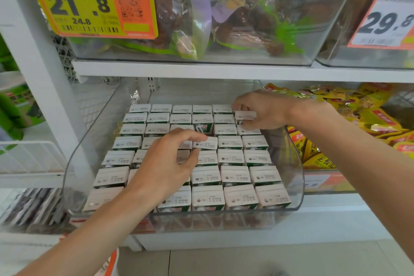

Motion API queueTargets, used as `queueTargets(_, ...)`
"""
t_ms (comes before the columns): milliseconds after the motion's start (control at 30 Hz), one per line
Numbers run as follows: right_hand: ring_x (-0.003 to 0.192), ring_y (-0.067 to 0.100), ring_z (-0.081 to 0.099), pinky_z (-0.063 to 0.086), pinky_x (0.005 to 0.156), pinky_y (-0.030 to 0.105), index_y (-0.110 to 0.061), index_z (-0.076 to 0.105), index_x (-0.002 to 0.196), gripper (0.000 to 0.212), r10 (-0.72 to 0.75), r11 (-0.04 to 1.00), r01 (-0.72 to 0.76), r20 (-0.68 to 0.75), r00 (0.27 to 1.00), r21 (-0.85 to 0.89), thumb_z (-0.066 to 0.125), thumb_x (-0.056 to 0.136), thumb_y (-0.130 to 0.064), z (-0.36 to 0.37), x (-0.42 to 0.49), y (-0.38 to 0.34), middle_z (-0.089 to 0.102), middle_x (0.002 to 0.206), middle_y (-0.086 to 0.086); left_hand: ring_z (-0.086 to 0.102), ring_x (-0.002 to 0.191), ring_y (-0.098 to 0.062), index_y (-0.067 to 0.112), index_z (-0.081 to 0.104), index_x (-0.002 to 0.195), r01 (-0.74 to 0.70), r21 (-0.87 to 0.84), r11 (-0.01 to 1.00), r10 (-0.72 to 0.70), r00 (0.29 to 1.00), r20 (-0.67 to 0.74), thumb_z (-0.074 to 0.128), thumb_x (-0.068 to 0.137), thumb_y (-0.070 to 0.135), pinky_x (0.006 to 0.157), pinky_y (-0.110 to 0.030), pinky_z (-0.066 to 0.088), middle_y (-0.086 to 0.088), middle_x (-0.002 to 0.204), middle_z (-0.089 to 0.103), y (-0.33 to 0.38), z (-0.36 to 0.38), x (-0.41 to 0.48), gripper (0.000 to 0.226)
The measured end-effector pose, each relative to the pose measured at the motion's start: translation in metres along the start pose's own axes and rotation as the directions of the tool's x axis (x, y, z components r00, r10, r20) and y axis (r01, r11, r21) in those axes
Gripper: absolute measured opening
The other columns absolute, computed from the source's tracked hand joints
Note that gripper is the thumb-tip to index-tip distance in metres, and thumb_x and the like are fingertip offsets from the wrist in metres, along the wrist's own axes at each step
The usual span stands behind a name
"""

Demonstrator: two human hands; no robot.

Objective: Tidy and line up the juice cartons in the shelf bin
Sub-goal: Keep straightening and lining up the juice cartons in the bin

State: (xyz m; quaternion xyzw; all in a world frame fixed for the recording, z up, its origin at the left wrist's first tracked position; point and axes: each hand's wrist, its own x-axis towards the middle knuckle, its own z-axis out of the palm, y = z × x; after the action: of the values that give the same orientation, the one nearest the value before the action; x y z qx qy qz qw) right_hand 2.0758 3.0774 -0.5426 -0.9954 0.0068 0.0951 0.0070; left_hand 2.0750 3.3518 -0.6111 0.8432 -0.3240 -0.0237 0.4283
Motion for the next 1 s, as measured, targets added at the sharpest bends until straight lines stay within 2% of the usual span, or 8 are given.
queueTargets(167, 0.117, 0.024, 0.062, 0.051, 0.102, 0.042, -0.021, 0.07, 0.13, 0.048, -0.045, 0.985, 0.069, -0.148, 0.988, 0.16, 0.084, 0.084, -0.024, 0.006, -0.005, 0.003, 0.065, 0.125, 0.001, 0.04, 0.107, 0.038, 0.036, 0.071, 0.122, 0.01, -0.004, 1.0, -0.01, 1.0, 0.004, 0.065, 0.101, 0.017, 0.091, 0.011, 0.025, 0.033, 0.121, 0.062, 0.001, -0.001, -0.001, 0.029)
queueTargets(300, 0.113, 0.015, 0.062, 0.045, 0.095, 0.013, -0.021, 0.074, 0.125, 0.043, -0.017, 0.931, 0.12, -0.288, 0.958, 0.344, 0.082, 0.084, -0.012, 0.01, -0.009, 0.007, 0.066, 0.119, -0.004, 0.04, 0.106, 0.039, 0.037, 0.071, 0.122, 0.011, -0.007, 1.0, -0.011, 1.0, 0.009, 0.065, 0.101, 0.017, 0.091, 0.011, 0.026, 0.035, 0.12, 0.06, 0.001, -0.001, -0.001, 0.029)
queueTargets(400, 0.104, 0.005, 0.064, 0.041, 0.085, -0.003, -0.022, 0.075, 0.125, 0.046, 0.05, 0.857, 0.144, -0.36, 0.932, 0.494, 0.082, 0.082, -0.008, 0.012, -0.015, 0.007, 0.066, 0.111, -0.021, 0.039, 0.107, 0.039, 0.039, 0.07, 0.122, 0.015, 0.001, 1.0, -0.015, 1.0, 0.015, 0.065, 0.101, 0.019, 0.091, 0.011, 0.025, 0.036, 0.121, 0.06, 0.002, -0.001, -0.001, 0.029)
queueTargets(500, 0.098, 0.003, 0.067, 0.05, 0.088, 0.007, -0.023, 0.073, 0.127, 0.05, 0.085, 0.809, 0.202, -0.449, 0.889, 0.552, 0.083, 0.08, -0.008, 0.012, -0.027, 0.002, 0.071, 0.108, -0.022, 0.04, 0.108, 0.038, 0.038, 0.071, 0.122, 0.012, -0.004, 1.0, -0.012, 1.0, 0.018, 0.065, 0.101, 0.017, 0.09, 0.011, 0.025, 0.036, 0.12, 0.06, 0.002, -0.001, -0.001, 0.029)
queueTargets(600, 0.098, 0.005, 0.064, 0.053, 0.09, 0.018, -0.02, 0.074, 0.126, 0.046, 0.044, 0.846, 0.267, -0.559, 0.828, 0.461, 0.083, 0.081, -0.01, 0.015, -0.046, -0.009, 0.073, 0.109, -0.01, 0.044, 0.116, 0.03, 0.037, 0.07, 0.123, 0.018, -0.016, 1.0, -0.018, 1.0, 0.012, 0.065, 0.101, 0.016, 0.097, 0.007, 0.029, 0.031, 0.122, 0.063, 0.004, -0.002, -0.001, 0.031)
queueTargets(733, 0.103, 0.01, 0.062, 0.051, 0.089, 0.019, -0.021, 0.074, 0.127, 0.048, -0.024, 0.84, 0.364, -0.643, 0.766, 0.402, 0.086, 0.082, -0.014, 0.023, -0.068, -0.032, 0.066, 0.112, -0.005, 0.051, 0.125, 0.016, 0.043, 0.058, 0.137, 0.024, -0.052, 0.998, -0.023, 1.0, 0.011, 0.068, 0.1, 0.02, 0.116, -0.018, 0.039, 0.029, 0.128, 0.063, 0.006, -0.004, -0.001, 0.045)
queueTargets(867, 0.104, 0.014, 0.073, 0.058, 0.099, 0.031, -0.023, 0.073, 0.13, 0.05, 0.034, 0.602, 0.436, -0.567, 0.823, 0.669, 0.086, 0.081, -0.022, 0.023, -0.084, -0.057, 0.072, 0.11, -0.006, 0.045, 0.14, 0.007, 0.047, 0.043, 0.152, -0.065, -0.152, 0.986, 0.081, 0.991, 0.107, 0.069, 0.09, 0.051, 0.12, -0.032, 0.038, 0.03, 0.148, 0.053, 0.018, -0.012, -0.004, 0.066)
queueTargets(1000, 0.104, 0.014, 0.077, 0.059, 0.099, 0.03, -0.022, 0.073, 0.13, 0.05, 0.127, 0.382, 0.413, -0.49, 0.863, 0.827, 0.085, 0.085, -0.005, 0.029, -0.093, -0.076, 0.079, 0.109, 0.001, 0.067, 0.122, -0.004, 0.034, 0.064, 0.136, 0.005, -0.335, 0.942, 0.05, 0.987, 0.155, 0.068, 0.09, 0.043, 0.11, -0.042, 0.05, 0.02, 0.128, 0.072, 0.026, -0.019, -0.007, 0.047)
